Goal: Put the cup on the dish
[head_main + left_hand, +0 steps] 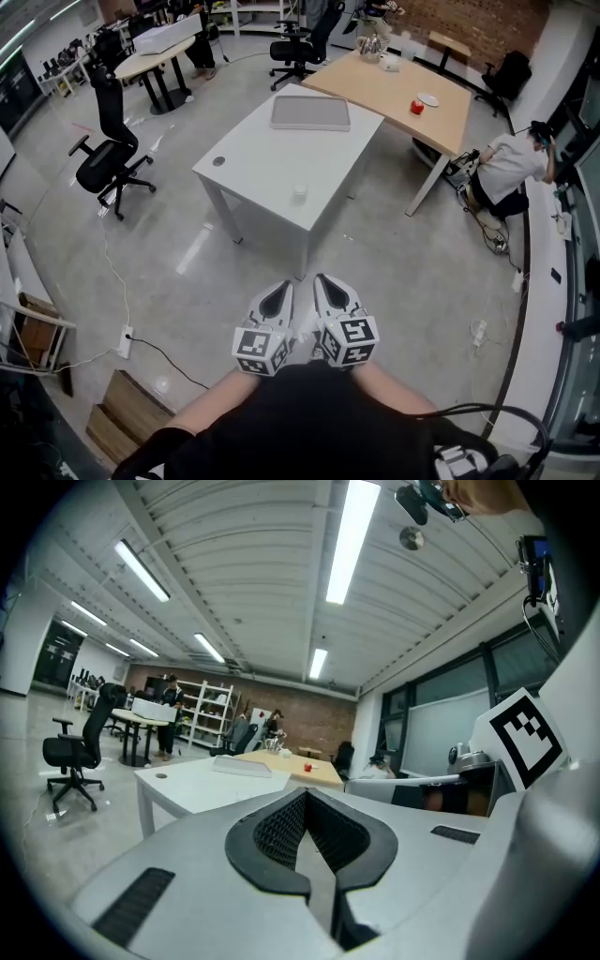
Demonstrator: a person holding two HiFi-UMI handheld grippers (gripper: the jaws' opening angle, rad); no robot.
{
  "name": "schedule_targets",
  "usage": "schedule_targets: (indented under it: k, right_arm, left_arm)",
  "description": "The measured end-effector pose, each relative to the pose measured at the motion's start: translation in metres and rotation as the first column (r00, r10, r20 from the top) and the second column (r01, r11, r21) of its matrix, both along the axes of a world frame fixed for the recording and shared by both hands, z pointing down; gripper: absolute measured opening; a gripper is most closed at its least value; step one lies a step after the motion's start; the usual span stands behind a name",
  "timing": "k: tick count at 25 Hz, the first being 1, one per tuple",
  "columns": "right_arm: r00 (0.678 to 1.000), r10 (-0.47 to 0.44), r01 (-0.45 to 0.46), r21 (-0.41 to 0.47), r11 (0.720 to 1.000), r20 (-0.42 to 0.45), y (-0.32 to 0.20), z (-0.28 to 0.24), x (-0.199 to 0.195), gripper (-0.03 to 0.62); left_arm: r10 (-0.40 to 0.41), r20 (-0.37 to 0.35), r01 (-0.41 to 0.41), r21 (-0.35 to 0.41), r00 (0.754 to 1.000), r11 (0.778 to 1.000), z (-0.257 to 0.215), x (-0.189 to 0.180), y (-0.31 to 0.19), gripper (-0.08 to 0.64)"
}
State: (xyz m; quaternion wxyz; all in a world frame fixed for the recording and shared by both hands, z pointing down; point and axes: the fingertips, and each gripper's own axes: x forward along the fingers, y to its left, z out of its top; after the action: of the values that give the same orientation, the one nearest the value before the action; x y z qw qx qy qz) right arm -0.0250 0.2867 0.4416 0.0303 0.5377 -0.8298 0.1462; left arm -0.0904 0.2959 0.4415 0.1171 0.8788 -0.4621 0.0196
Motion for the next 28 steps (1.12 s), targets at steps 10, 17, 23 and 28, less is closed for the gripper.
schedule_targets:
  k: [10, 17, 23, 28]
  right_arm:
    - [0.998, -0.056, 0.056, 0.004, 0.998, 0.003, -0.065, -0.007, 0.033, 0.014]
    - [0.998, -0.062, 0.062, 0.003, 0.998, 0.017, -0.09, -0.006, 0.072, 0.014]
    - [0.998, -0.058, 0.057, 0.011, 0.998, 0.018, -0.104, -0.006, 0.092, 0.014]
    - [0.997, -0.079, 0.079, 0.008, 0.997, 0.018, -0.107, -0.002, 0.095, 0.014]
  left_arm:
    - [-0.041, 0.011, 0.041, 0.002, 0.999, 0.999, -0.007, 0.037, -0.064, -0.003]
    - [-0.015, 0.023, 0.015, 0.031, 1.0, 0.999, -0.014, 0.081, -0.091, -0.003]
    - [-0.025, 0.027, 0.024, 0.03, 0.999, 0.999, -0.015, 0.098, -0.105, -0.003]
    - [-0.043, 0.029, 0.042, 0.029, 0.999, 0.999, -0.012, 0.102, -0.107, -0.003]
